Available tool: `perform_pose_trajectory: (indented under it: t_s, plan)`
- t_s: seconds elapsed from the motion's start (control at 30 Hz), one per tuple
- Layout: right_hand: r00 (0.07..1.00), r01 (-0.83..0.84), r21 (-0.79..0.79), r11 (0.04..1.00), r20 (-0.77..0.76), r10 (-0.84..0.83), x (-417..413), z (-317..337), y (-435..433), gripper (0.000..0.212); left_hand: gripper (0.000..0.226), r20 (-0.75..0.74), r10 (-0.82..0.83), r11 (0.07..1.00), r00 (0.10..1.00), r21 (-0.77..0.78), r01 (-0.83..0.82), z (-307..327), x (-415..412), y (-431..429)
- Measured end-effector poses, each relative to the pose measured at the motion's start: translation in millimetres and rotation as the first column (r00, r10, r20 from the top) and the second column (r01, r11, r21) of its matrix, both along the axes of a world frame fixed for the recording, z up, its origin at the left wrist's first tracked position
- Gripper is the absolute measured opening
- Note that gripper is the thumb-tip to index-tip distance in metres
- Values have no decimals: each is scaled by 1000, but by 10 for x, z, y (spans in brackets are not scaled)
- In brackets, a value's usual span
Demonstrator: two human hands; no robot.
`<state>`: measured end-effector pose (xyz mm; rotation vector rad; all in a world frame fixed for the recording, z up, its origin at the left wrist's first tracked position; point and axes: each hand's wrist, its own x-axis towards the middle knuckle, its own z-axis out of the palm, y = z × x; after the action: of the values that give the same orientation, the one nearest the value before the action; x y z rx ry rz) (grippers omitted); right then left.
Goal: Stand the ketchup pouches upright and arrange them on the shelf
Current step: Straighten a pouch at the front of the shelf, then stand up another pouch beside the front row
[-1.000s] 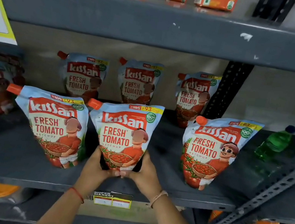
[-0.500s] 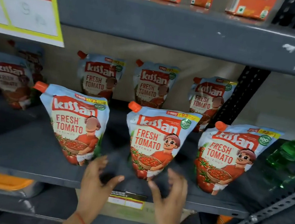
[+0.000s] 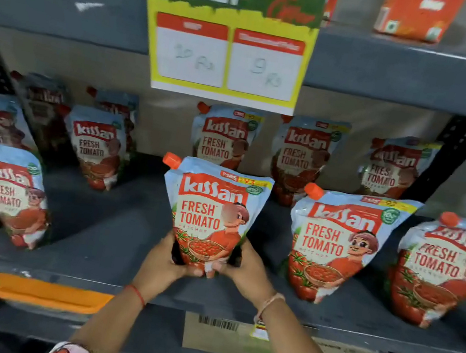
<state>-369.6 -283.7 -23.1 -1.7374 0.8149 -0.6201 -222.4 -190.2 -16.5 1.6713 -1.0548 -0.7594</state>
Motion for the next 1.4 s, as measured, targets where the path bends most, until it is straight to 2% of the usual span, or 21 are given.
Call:
perform_pose_trajectory:
  t_s: [0.23, 0.47, 0.67, 0.8, 0.9, 0.97, 1.0, 1.07, 1.13, 1.23, 1.33, 1.4]
  plan:
    - [1000, 18, 12, 1000, -13, -17, 79, 73, 168, 56, 81, 9, -50, 999, 999, -2, 50, -19, 109, 55]
    - [999, -21, 7, 1000, -41, 21, 27, 114, 221, 58, 89, 52, -2, 999, 999, 46, -1, -62, 103, 107]
    - [998, 7, -70, 998, -56, -11, 36, 84, 242, 57, 76, 66, 51, 997, 996, 60, -55, -79, 125, 164]
    - [998, 58, -95, 994, 45, -54, -2, -75, 261, 74, 67, 8, 181, 983, 984, -22, -180, -114, 62, 385]
    - [977, 214, -134, 968, 29, -212, -25, -183, 412, 81, 34, 15, 408, 908, 913, -112, -403, -150, 48, 660]
    - [920, 370, -288, 883, -15, -390, -19, -243, 674, 72, 20, -83, 575, 789, 814, -208, -578, -114, 123, 810]
    - [904, 381, -428, 819, -12, -427, 9, -280, 871, 65, 19, -141, 635, 723, 759, -238, -649, -86, 219, 878]
    - [948, 225, -669, 708, -17, -317, 101, -381, 1244, 56, 27, -208, 710, 628, 673, -247, -738, -34, 456, 1005]
    - [992, 41, -732, 680, -49, -112, 356, -477, 1438, 49, 40, -177, 747, 595, 641, -253, -763, -30, 814, 1174]
    - [999, -43, -601, 798, -37, 26, 1016, -315, 1457, 55, 54, -111, 718, 671, 687, -151, -725, -103, 1418, 1428]
    - [993, -113, -307, 945, -5, 118, 1802, -42, 1424, 73, 64, -59, 546, 834, 836, -57, -549, -178, 1917, 1540]
    - [980, -196, -110, 974, -10, 196, 2199, 71, 1392, 81, 67, -104, 424, 901, 900, -56, -431, -181, 2080, 1532]
